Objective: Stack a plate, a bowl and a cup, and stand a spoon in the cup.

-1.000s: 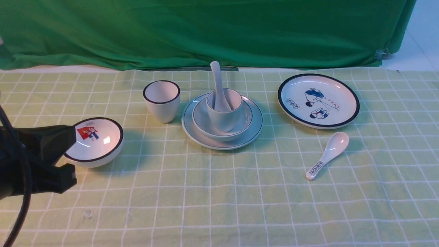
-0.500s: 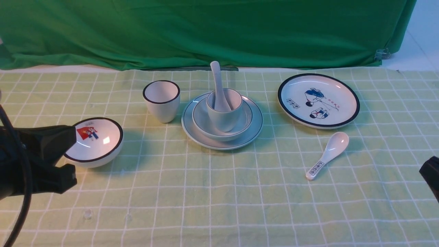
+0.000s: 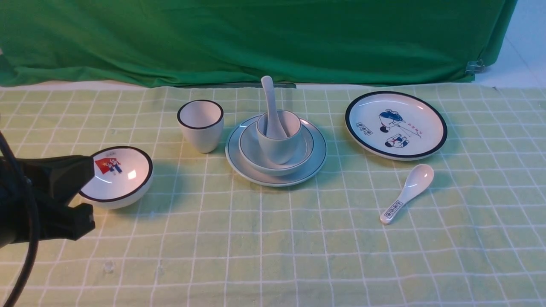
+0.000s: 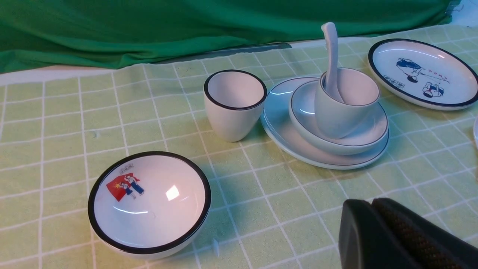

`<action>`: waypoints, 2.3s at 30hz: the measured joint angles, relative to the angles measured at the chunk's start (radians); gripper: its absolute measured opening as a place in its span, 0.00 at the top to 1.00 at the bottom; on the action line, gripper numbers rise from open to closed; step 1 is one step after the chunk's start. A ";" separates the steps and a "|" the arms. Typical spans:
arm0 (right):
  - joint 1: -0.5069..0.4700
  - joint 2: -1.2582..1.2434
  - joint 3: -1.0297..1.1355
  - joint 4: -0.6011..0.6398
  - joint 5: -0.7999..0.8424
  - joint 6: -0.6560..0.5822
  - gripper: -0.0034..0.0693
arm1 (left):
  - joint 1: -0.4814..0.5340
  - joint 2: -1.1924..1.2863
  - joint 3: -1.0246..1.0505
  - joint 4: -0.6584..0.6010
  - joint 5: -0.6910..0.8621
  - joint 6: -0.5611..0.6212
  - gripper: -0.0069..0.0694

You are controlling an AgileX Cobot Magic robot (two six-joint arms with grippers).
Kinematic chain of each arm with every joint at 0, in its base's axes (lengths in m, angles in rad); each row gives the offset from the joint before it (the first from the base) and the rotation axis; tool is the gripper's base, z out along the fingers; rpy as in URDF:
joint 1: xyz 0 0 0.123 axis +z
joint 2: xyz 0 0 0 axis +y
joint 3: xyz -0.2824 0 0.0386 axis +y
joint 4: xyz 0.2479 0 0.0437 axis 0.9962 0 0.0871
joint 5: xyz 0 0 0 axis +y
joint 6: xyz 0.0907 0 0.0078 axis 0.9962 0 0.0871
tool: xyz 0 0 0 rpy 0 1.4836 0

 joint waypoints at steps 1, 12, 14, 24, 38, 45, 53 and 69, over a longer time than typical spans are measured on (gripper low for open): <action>-0.043 -0.035 0.000 0.000 0.027 -0.001 0.89 | 0.000 0.000 0.000 0.000 0.000 0.000 0.89; -0.142 -0.144 0.000 0.028 0.325 -0.001 0.93 | 0.000 0.000 0.000 0.000 -0.006 0.000 0.89; -0.142 -0.144 0.000 0.039 0.378 -0.001 0.93 | 0.000 0.000 0.000 0.000 -0.007 0.000 0.89; -0.142 -0.144 0.000 0.049 0.429 0.013 0.91 | 0.000 0.000 0.000 0.000 -0.014 0.000 0.89; -0.142 -0.144 0.000 0.049 0.429 0.019 0.88 | 0.000 0.000 0.000 0.000 -0.023 0.000 0.89; -0.142 -0.144 0.000 0.050 0.430 0.019 0.86 | 0.000 -0.126 0.097 0.000 -0.127 0.000 0.89; -0.142 -0.144 0.000 0.050 0.430 0.019 0.82 | 0.002 -0.498 0.431 0.028 -0.405 -0.004 0.89; -0.142 -0.144 0.000 0.050 0.430 0.019 0.78 | 0.056 -0.693 0.598 -0.043 -0.246 -0.110 0.89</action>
